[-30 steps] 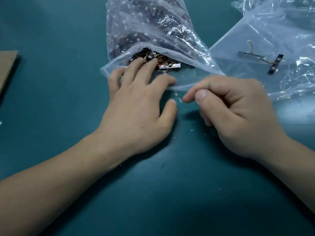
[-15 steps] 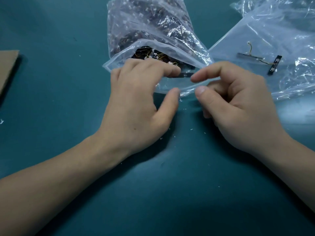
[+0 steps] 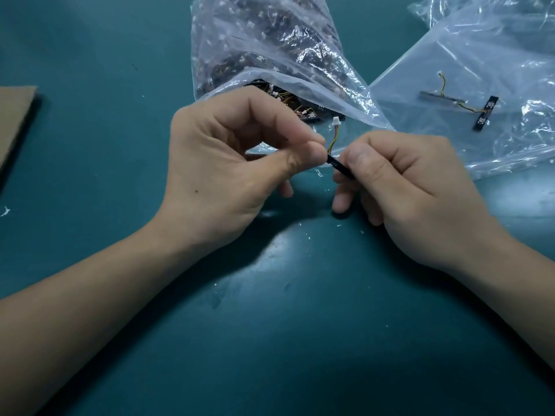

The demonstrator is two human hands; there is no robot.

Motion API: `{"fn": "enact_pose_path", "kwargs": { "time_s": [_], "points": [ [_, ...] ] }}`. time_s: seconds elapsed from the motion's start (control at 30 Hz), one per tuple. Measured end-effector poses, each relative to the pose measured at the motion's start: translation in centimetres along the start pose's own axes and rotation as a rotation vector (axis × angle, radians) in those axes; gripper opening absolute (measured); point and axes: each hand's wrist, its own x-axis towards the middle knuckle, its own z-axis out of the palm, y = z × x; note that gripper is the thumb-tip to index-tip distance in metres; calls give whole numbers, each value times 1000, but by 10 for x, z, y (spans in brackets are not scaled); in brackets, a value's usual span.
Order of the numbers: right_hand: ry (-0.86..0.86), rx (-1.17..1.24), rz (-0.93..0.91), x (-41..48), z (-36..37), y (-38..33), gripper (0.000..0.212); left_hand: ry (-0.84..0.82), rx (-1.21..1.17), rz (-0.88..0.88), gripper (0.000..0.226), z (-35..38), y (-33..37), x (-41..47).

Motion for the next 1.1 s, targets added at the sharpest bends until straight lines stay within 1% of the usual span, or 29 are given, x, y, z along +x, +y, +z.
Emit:
{"fn": "enact_pose_path", "kwargs": {
  "time_s": [0.1, 0.2, 0.27, 0.33, 0.4, 0.5, 0.63, 0.83, 0.9, 1.03, 1.1],
  "points": [
    [25, 59, -11, -1, 0, -2, 23, -21, 20, -9, 19, 0, 0, 0],
    [43, 45, -2, 0, 0, -2, 23, -94, 47, -98, 19, -2, 0, 2],
    [33, -16, -11, 0, 0, -2, 22, -162, 122, -154, 15, -3, 1, 4],
    [32, -82, -35, 0, 1, -2, 21, -227, 229, -167, 11, -2, 2, 4],
    [42, -115, -47, -1, 2, -3, 20, -263, 325, -165, 15, 0, 3, 2],
    [49, -89, -40, -1, 2, -3, 21, -250, 370, -157, 18, 3, 5, 0],
    [23, -4, -28, 0, 3, -3, 24, -159, 293, -180, 18, 2, 5, 1],
    [54, 8, -17, 1, 1, -2, 28, -221, 231, -183, 18, 0, 6, 2],
    [52, 11, -17, 2, 0, -2, 29, -227, 183, -204, 24, 0, 6, 2],
    [64, -35, -77, -2, 1, -3, 27, -229, 250, -220, 27, 1, 7, 3],
    [82, 3, -79, -4, 0, -5, 27, -227, 297, -215, 25, 3, 7, 2]
  ]
}}
